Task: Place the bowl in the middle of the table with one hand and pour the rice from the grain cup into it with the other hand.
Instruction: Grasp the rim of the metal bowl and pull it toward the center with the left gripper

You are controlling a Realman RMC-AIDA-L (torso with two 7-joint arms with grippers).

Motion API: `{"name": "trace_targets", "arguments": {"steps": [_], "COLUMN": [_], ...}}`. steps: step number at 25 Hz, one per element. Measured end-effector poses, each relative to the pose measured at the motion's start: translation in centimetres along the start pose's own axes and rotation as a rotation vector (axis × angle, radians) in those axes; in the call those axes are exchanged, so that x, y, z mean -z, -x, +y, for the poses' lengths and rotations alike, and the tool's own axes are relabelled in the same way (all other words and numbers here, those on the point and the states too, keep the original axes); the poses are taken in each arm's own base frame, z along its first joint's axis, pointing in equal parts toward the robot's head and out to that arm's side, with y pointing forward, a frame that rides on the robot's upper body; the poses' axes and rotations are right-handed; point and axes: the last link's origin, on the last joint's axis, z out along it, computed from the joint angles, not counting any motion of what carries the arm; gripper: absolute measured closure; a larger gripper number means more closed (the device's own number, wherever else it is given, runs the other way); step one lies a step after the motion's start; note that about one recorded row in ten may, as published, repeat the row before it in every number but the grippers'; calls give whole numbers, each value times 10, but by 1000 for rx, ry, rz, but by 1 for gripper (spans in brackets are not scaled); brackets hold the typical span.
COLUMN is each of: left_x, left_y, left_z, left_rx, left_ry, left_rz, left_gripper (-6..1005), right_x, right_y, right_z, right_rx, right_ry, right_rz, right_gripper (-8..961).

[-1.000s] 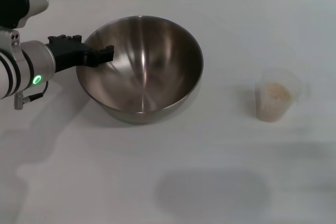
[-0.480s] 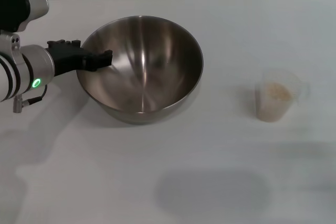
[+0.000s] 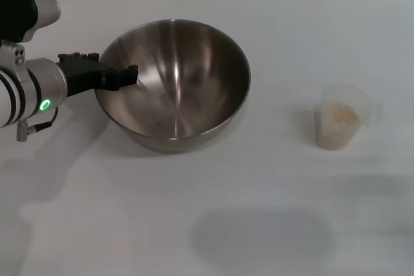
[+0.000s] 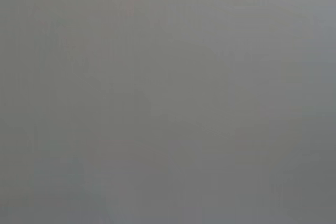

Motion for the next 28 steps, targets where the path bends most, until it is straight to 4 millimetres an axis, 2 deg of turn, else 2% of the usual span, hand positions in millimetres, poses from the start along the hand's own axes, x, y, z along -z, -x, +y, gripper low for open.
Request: {"name": "trace_targets", "arguments": {"steps": [10,16,27,28], "left_x": [-1,-2,-4,-4], "left_y": [3,2,0,0], "left_z": [0,1,2,2], "left_rx": [5,-2,-27,-33], "left_ry": [1,4,0,-2], "left_rz": [-10,-7,-12,-13], "left_gripper": [235,310,519,568], "right_x": [0,0,-1,-1], "right_y": [0,0,0,0], "right_z": [0,0,1,1], "right_rx": [-1,-1,-4,-3], "right_ry": [1,2,2,2], "right_rz": [1,1,-1,-1], "right_gripper": [152,152,152,152]}}
